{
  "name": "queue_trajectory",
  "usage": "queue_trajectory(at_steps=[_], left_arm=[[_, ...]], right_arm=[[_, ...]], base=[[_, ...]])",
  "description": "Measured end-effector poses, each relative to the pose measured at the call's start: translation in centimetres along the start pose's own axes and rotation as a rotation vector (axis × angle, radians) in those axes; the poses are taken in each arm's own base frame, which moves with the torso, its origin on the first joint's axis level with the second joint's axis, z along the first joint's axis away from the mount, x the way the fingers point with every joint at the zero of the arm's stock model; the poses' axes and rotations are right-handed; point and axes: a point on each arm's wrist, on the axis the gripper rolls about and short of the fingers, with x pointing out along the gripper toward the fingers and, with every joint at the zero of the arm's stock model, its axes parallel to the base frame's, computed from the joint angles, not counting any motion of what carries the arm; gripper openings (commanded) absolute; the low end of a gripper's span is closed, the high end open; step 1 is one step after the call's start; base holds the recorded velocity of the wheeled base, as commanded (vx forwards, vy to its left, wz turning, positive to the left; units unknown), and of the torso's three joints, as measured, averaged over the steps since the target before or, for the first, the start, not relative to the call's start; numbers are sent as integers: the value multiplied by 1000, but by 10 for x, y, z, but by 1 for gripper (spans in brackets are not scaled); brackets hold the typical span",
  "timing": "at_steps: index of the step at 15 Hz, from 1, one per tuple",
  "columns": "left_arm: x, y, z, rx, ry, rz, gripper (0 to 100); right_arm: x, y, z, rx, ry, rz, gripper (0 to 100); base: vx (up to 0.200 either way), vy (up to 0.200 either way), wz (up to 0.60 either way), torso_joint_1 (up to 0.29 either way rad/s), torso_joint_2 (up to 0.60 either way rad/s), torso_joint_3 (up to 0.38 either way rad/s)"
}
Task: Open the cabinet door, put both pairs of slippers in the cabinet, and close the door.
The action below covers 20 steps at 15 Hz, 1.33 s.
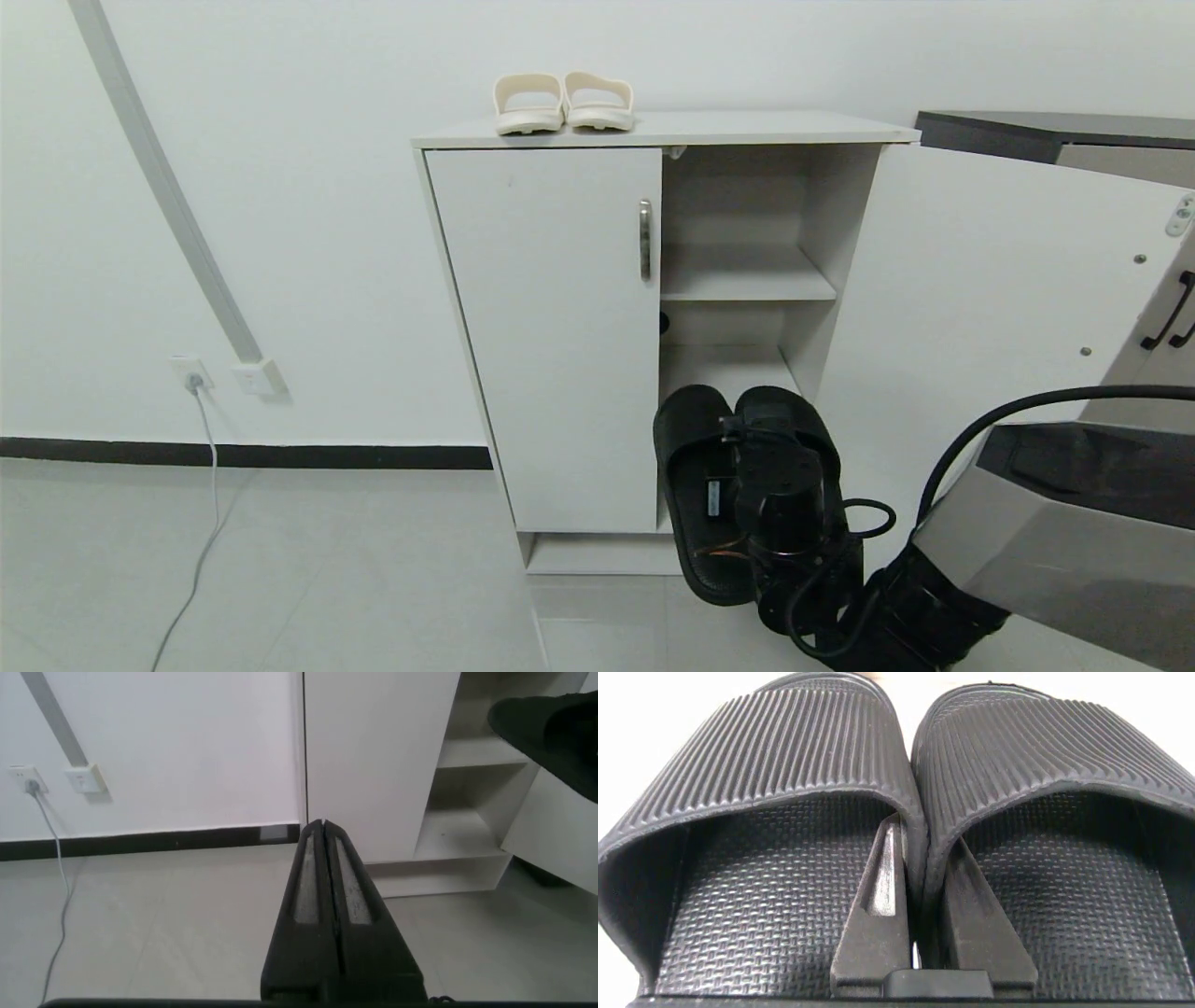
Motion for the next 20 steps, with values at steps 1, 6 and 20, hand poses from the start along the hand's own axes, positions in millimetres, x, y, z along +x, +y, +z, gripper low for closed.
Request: queue_trajectory(at_steps=[1,6,20], left_arm=[[0,0,0,0,0,0,0],[0,0,0,0,-1,2,0],[0,0,0,-16,1,3,0]], right_arm=[[1,1,-1,-2,2,-1,0],[5,0,-7,-9,10,-9,0],[35,20,-31,10,9,-15,0]], base=[[0,-200,0,7,2,17],[0,-160,0,4,4,3],[0,0,0,0,0,0]])
